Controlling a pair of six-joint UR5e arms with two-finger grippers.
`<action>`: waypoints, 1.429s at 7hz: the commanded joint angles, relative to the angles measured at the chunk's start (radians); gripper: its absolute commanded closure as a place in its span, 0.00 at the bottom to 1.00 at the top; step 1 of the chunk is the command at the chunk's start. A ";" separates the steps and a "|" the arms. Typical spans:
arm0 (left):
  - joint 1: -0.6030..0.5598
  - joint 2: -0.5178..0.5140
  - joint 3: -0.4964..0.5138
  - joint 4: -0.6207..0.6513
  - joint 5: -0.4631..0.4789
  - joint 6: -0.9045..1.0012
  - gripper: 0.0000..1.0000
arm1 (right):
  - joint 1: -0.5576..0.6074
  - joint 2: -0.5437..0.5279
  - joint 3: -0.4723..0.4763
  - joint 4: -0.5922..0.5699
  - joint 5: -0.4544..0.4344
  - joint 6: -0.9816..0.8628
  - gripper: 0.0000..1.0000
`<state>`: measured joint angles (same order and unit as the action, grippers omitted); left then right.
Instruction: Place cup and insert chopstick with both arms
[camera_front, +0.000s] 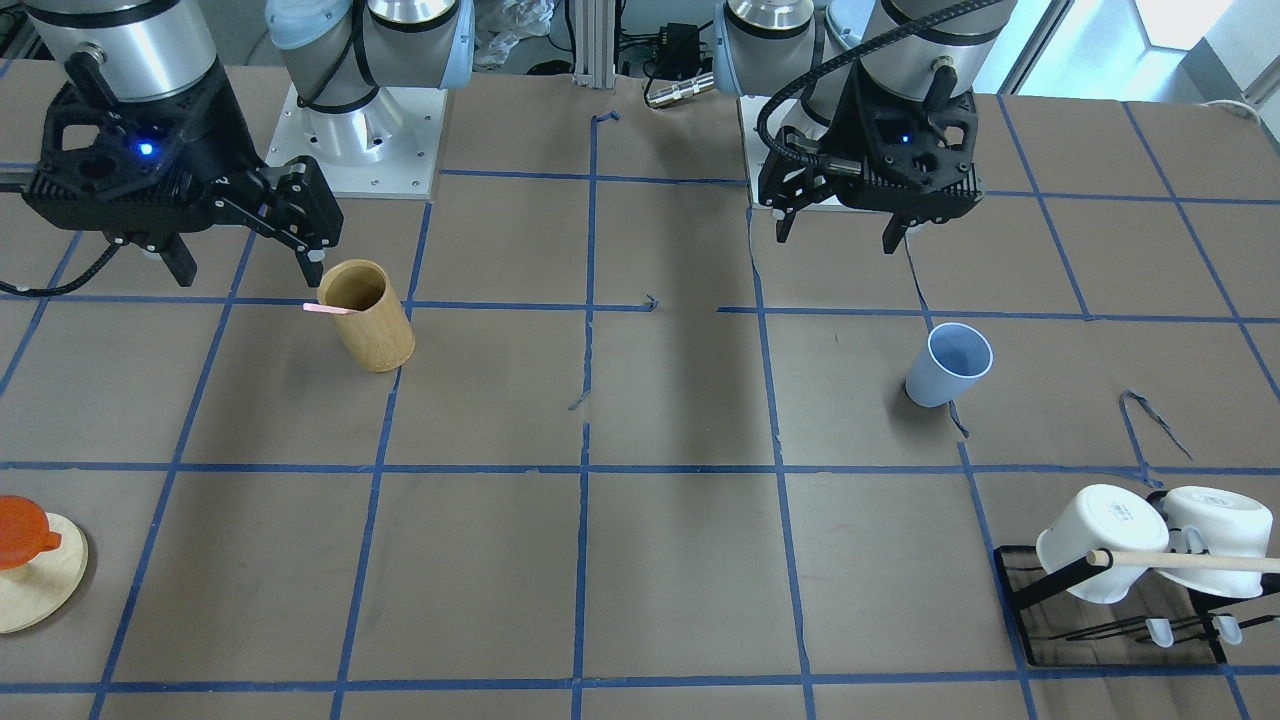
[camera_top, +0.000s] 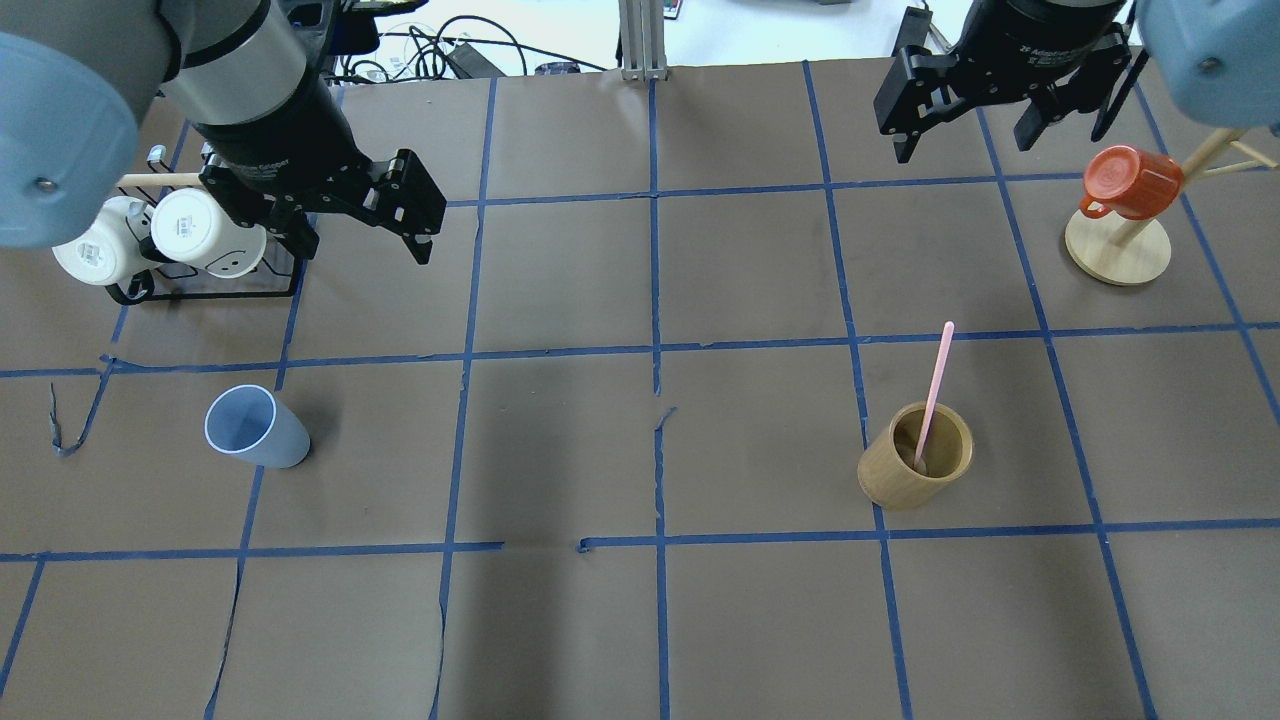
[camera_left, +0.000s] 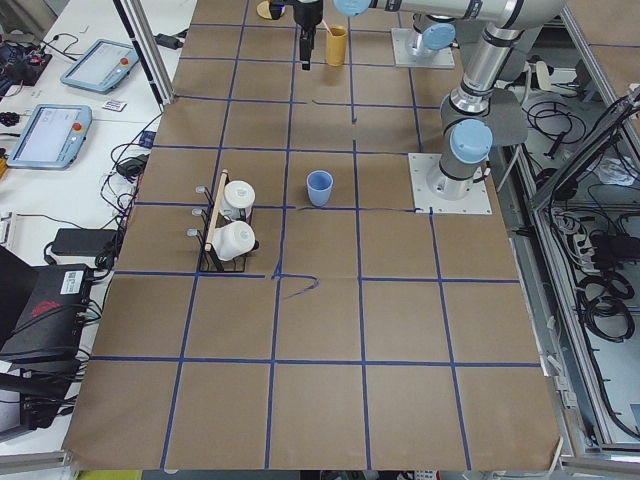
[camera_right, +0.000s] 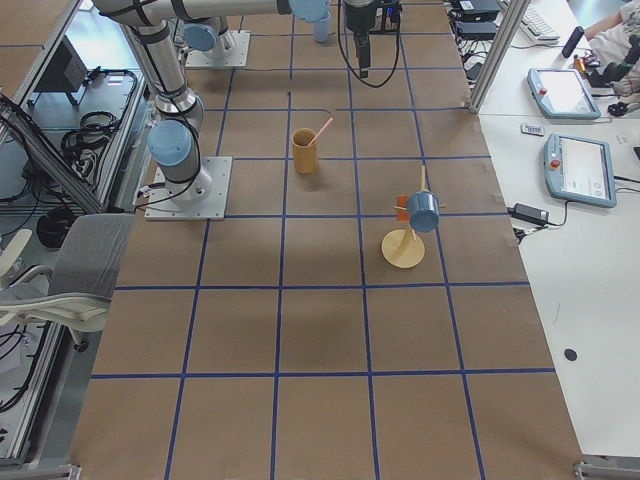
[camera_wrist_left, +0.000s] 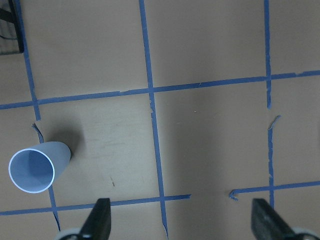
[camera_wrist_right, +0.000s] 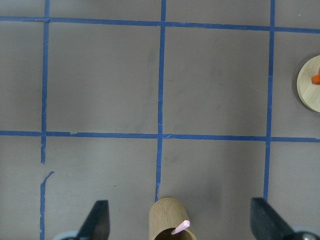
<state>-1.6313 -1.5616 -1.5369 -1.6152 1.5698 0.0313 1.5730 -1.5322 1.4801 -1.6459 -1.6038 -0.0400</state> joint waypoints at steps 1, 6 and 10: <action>0.001 0.002 0.000 -0.002 -0.002 -0.001 0.00 | -0.002 0.000 0.003 -0.021 -0.001 0.000 0.00; 0.001 0.003 0.000 -0.003 -0.002 -0.001 0.00 | -0.011 -0.011 0.067 0.005 -0.015 0.017 0.00; 0.016 0.002 -0.040 0.005 0.001 -0.001 0.00 | -0.014 -0.134 0.488 -0.302 -0.015 0.197 0.01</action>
<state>-1.6248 -1.5599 -1.5491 -1.6135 1.5694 0.0293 1.5603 -1.6281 1.8210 -1.7837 -1.6162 0.0784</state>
